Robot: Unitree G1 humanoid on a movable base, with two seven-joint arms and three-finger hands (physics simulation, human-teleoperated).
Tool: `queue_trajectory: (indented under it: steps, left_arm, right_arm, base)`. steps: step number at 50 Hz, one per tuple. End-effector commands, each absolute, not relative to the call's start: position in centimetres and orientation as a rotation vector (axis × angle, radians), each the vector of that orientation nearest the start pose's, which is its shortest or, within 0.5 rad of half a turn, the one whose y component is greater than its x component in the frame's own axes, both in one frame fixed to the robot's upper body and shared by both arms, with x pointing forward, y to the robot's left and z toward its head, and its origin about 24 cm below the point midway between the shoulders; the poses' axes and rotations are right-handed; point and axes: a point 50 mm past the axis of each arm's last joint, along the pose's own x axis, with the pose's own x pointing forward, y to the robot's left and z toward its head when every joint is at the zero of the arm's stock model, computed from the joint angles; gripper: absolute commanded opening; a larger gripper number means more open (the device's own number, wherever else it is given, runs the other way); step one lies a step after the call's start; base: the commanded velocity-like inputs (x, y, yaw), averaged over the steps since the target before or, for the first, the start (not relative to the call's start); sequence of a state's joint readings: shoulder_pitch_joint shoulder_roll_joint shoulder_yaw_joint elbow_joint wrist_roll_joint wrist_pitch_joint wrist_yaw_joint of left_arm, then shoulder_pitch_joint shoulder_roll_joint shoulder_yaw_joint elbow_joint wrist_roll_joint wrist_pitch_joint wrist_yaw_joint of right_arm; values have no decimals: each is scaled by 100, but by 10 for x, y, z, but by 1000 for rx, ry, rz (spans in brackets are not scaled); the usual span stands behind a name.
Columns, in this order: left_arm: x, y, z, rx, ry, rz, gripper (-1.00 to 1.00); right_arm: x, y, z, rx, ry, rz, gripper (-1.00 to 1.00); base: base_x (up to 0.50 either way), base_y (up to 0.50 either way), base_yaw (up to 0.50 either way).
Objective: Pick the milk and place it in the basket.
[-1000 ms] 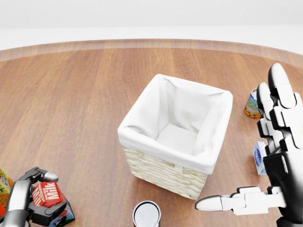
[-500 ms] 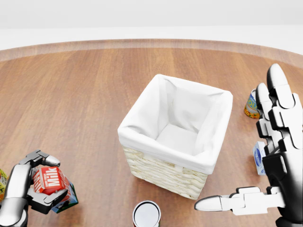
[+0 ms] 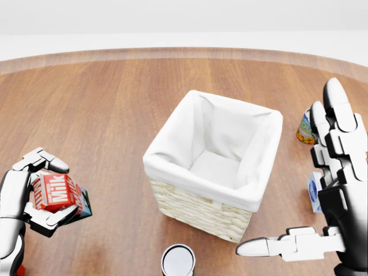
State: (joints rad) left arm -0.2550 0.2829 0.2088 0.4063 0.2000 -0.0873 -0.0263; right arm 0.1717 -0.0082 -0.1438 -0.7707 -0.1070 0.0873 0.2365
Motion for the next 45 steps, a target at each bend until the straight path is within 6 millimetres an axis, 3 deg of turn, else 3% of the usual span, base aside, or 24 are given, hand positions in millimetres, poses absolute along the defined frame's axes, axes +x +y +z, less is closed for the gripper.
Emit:
queue_trajectory:
  steps: [1, 22, 45]
  left_arm:
    - [299, 250, 90, 449, -112, 166, -100]
    - [292, 231, 150, 520, -362, 111, -100]
    - [293, 210, 180, 550, -433, 70, -100]
  right_arm:
    - [188, -175, 167, -245, -478, 19, 100]
    - [187, -174, 166, -246, -469, 23, 100]
    - [189, -174, 163, -244, -457, 26, 100]
  base:
    - [0, 0, 0]
    - [0, 0, 0]
    - [0, 0, 0]
